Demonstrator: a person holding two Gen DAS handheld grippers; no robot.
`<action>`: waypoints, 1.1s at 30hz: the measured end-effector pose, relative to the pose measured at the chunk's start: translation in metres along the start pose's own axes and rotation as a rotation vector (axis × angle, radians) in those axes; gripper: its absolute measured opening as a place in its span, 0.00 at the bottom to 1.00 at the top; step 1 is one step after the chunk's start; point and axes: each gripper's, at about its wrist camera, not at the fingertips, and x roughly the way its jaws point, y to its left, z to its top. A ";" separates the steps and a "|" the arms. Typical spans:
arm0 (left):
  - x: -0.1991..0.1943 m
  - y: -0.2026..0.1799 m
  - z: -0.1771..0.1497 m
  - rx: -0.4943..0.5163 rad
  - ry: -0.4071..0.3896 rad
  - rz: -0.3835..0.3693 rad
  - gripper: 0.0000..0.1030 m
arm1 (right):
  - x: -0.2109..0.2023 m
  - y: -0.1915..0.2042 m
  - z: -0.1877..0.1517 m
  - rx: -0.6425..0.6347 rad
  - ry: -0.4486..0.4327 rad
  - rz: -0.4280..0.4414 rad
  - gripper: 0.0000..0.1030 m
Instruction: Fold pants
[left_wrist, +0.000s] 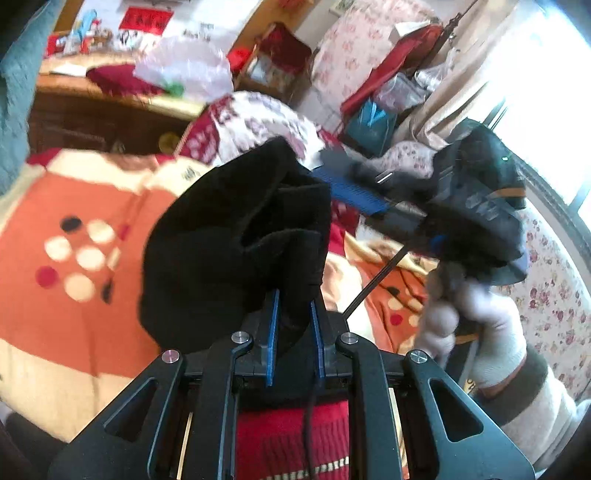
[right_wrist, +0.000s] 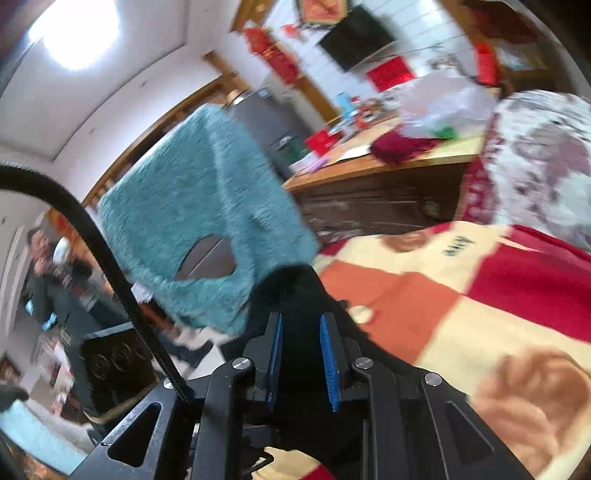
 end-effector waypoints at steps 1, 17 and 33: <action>0.005 -0.001 -0.002 0.008 0.014 0.001 0.14 | -0.010 -0.006 -0.001 0.029 -0.026 -0.005 0.36; 0.032 -0.013 -0.035 0.107 0.108 0.061 0.13 | 0.028 -0.075 -0.039 0.382 0.101 0.046 0.84; 0.090 -0.086 -0.084 0.239 0.280 0.009 0.13 | -0.064 -0.075 -0.091 0.209 0.111 -0.323 0.26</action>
